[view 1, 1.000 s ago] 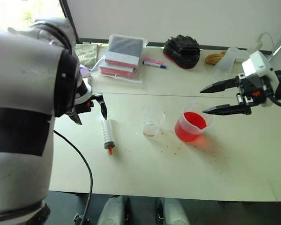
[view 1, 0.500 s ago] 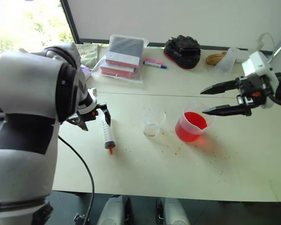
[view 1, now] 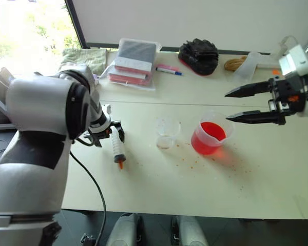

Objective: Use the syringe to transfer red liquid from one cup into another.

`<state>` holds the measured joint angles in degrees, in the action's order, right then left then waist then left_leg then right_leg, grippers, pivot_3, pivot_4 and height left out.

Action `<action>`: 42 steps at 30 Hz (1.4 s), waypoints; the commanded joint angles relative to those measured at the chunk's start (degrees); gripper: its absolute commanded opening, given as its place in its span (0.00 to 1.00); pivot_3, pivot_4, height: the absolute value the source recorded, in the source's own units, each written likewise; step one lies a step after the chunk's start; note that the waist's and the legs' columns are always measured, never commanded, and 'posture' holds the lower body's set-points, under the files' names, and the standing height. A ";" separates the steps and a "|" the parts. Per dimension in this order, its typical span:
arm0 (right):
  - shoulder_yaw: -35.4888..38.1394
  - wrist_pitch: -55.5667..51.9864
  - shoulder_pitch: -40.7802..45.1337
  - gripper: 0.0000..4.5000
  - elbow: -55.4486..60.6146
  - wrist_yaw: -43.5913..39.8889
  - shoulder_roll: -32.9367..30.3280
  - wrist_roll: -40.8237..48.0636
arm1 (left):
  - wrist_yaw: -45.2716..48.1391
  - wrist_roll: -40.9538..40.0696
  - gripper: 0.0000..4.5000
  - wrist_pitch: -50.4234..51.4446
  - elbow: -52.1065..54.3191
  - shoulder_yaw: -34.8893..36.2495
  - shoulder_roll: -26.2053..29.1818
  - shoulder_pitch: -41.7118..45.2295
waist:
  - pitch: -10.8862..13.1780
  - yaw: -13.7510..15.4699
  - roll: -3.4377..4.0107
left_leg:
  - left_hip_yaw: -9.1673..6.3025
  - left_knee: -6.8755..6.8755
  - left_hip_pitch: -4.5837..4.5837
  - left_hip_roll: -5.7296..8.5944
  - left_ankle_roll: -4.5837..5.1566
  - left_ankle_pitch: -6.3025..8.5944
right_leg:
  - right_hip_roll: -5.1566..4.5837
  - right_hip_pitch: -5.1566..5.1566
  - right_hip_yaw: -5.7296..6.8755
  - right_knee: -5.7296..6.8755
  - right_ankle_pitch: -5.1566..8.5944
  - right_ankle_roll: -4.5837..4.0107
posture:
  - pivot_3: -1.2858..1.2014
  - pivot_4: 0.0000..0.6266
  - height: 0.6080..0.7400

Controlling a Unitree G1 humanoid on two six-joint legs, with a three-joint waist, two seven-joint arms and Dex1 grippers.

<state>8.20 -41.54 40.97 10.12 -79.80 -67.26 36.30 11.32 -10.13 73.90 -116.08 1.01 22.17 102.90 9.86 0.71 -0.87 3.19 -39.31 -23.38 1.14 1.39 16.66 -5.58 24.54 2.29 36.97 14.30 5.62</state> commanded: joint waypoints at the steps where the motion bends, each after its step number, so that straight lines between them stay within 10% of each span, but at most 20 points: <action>1: 2.49 -0.29 0.45 0.71 1.40 0.78 -1.49 1.00 | 0.09 1.69 0.99 -1.04 1.86 0.77 -0.03 -0.30 | -0.01 0.00 0.01 | 0.01 0.00 0.01 0.01 0.00 0.00 | 0.00 0.00 0.00 0.00 0.00 0.00 | 0.52 0.24 1.00; 4: 2.33 -0.43 0.71 0.71 1.49 1.19 -1.53 1.12 | -0.04 1.55 0.99 -2.08 2.20 1.47 0.17 -1.06 | -0.03 0.00 0.03 | 0.01 0.00 0.02 0.02 0.00 0.00 | 0.01 0.00 0.00 0.03 0.00 0.00 | 0.52 0.24 1.00; 14: 1.97 0.11 0.96 0.71 1.62 2.20 -1.25 1.12 | -1.20 1.22 0.35 -3.74 2.28 2.68 0.97 -1.19 | -0.04 0.09 0.03 | 0.00 -0.07 0.02 0.05 -0.01 -0.02 | 0.00 0.00 0.00 0.12 0.00 0.00 | 0.52 0.24 1.00; 27: 4.72 -0.67 -1.93 0.71 2.58 5.14 -1.86 1.54 | 13.67 6.69 0.35 -10.44 4.66 7.05 3.95 6.39 | 0.02 0.04 -0.08 | -0.05 -0.13 -0.06 0.06 0.00 -0.02 | 0.02 0.00 0.12 0.11 0.00 0.00 | 0.52 0.24 1.00; 42: 20.02 -7.21 -17.81 0.71 11.50 18.25 2.22 5.33 | 37.85 9.60 0.35 -44.77 3.03 11.74 5.61 16.73 | 0.01 0.09 -0.06 | 0.05 -0.16 -0.06 0.04 0.10 0.03 | 0.01 0.00 0.14 0.09 0.00 0.01 | 0.52 0.24 1.00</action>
<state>23.53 -47.76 23.81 19.41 -63.56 -65.62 40.14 45.97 0.10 35.90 -112.90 10.78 27.11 117.45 9.87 0.80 -0.93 3.24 -39.47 -23.44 1.17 1.50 16.69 -5.57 24.55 2.43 37.07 14.31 5.63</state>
